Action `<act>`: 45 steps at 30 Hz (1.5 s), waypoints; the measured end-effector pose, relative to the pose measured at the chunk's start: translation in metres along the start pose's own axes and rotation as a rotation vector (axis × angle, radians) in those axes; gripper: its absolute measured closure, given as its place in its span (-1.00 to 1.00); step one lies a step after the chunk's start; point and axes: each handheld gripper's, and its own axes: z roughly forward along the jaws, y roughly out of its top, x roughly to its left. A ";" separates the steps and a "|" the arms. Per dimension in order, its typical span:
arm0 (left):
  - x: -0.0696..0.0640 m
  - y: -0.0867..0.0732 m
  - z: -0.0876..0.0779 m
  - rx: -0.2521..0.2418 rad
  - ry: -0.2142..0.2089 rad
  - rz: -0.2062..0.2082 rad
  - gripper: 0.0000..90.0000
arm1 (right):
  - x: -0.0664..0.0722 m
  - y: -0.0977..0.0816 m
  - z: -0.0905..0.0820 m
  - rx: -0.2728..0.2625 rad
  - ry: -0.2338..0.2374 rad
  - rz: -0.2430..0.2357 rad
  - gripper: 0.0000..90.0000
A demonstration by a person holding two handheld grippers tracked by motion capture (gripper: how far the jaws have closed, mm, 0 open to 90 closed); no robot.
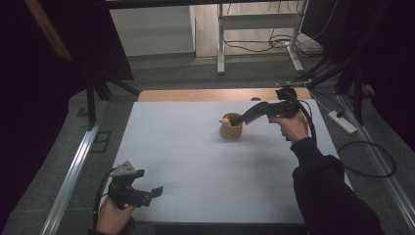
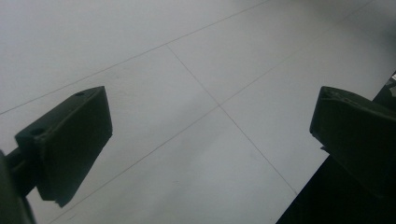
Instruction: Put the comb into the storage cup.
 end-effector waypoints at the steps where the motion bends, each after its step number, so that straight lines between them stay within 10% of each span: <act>1: 0.000 0.000 0.000 0.000 0.000 0.000 -1.00 | 0.000 0.000 0.000 0.000 0.000 0.000 -0.66; 45: 0.000 0.000 0.000 0.003 -0.001 0.006 -1.00 | 0.018 -0.035 -0.007 -0.010 -0.038 -0.223 -0.99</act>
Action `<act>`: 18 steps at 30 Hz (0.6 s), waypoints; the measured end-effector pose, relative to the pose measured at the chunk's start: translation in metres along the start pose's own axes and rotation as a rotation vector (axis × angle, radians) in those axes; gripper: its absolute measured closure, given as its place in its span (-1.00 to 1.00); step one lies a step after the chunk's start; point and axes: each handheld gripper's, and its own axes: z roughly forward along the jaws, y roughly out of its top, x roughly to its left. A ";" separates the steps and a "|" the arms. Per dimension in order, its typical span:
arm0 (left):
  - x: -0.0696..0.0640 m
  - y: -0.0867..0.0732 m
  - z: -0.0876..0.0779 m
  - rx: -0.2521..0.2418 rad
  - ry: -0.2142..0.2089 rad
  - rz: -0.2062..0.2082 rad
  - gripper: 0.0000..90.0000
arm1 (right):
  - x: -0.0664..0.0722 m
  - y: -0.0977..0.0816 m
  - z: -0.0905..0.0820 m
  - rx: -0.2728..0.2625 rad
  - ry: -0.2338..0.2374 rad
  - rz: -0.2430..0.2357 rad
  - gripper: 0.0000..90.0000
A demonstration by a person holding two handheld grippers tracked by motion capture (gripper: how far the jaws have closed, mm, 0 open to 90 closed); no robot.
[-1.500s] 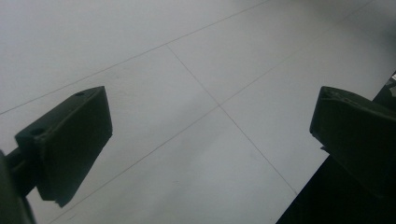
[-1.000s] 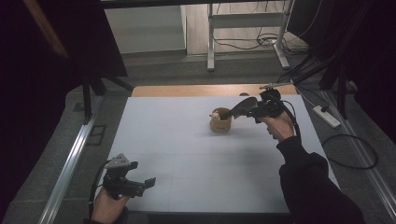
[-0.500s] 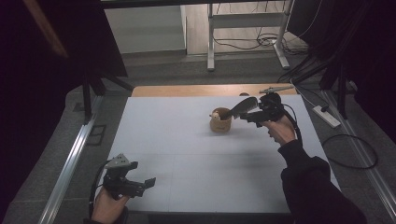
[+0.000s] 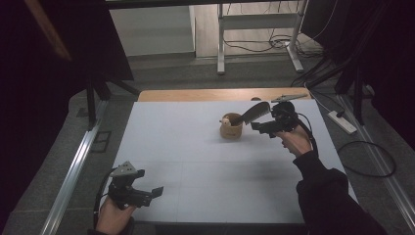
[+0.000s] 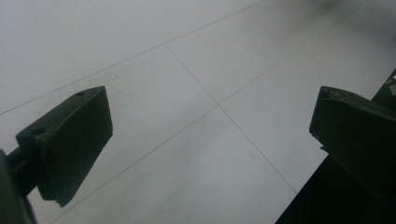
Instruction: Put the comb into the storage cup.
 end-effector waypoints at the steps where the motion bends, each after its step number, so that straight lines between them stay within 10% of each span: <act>1: 0.000 0.000 0.000 0.000 0.000 0.000 -1.00 | 0.001 -0.001 0.000 0.002 -0.001 -0.001 -0.99; 18: 0.000 0.000 0.000 0.001 -0.001 0.000 -1.00 | 0.008 -0.022 -0.002 -0.007 -0.019 -0.041 -1.00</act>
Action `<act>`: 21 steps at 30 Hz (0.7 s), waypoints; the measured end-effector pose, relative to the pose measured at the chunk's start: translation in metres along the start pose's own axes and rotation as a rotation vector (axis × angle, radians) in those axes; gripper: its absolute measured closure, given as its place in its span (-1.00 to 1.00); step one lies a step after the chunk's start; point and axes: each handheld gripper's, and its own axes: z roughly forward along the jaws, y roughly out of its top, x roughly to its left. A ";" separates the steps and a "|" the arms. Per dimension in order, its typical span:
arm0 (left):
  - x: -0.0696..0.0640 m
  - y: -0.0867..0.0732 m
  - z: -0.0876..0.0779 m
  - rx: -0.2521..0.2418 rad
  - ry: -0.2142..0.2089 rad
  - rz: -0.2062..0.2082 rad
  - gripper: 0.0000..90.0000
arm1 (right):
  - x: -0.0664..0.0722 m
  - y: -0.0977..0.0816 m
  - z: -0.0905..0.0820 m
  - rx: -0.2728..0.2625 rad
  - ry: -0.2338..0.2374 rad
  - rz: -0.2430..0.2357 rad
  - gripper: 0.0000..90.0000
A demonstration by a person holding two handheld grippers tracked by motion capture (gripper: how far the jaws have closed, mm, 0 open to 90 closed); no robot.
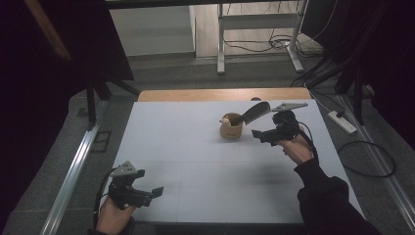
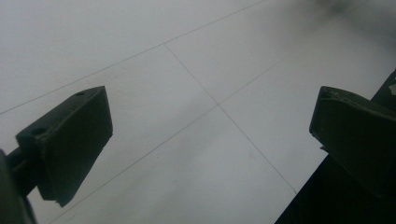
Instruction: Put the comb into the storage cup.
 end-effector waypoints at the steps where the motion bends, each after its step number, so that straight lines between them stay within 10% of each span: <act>1: 0.000 0.000 0.000 0.000 0.000 0.000 -1.00 | 0.000 -0.001 0.000 0.002 0.002 -0.006 -1.00; 21: 0.000 0.000 -0.001 -0.002 -0.007 0.003 -1.00 | 0.010 -0.013 -0.002 -0.013 -0.005 -0.050 -1.00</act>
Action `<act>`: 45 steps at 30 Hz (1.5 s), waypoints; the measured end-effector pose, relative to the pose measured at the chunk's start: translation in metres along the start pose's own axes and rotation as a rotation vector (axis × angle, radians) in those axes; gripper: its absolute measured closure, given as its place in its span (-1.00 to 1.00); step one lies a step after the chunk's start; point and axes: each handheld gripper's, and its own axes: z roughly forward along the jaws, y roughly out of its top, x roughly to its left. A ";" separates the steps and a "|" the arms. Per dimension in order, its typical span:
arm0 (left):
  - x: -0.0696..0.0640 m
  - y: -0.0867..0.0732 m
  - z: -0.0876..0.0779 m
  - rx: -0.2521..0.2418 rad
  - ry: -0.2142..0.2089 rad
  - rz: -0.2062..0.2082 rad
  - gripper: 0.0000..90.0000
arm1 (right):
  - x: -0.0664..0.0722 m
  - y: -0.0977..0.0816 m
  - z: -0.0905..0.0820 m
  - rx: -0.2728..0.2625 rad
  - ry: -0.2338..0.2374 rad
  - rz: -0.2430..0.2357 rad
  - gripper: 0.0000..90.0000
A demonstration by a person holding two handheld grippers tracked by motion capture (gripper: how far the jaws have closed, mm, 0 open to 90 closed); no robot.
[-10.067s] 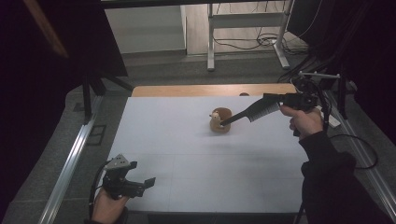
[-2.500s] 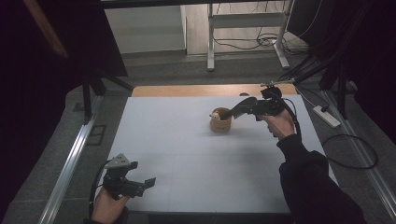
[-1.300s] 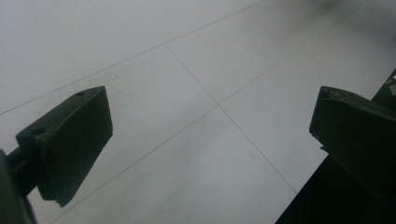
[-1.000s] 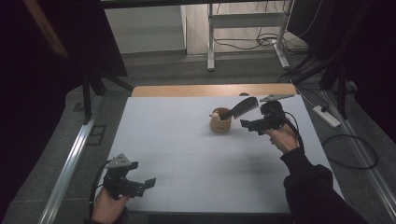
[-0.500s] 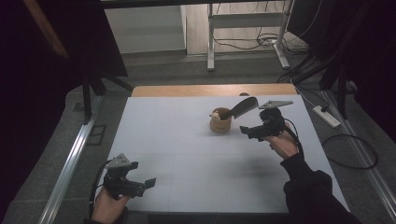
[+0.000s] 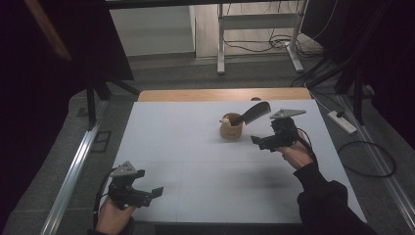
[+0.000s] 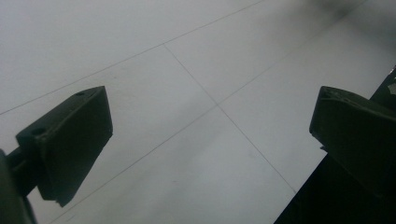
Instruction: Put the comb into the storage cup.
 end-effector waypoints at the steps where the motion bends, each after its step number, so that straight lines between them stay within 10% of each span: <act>1: 0.000 0.000 0.000 -0.001 -0.001 -0.002 -1.00 | 0.001 -0.001 -0.001 -0.002 0.002 -0.003 -1.00; 45: 0.001 -0.003 -0.006 -0.047 0.037 -0.004 -1.00 | 0.025 -0.018 -0.025 0.004 0.053 -0.027 -1.00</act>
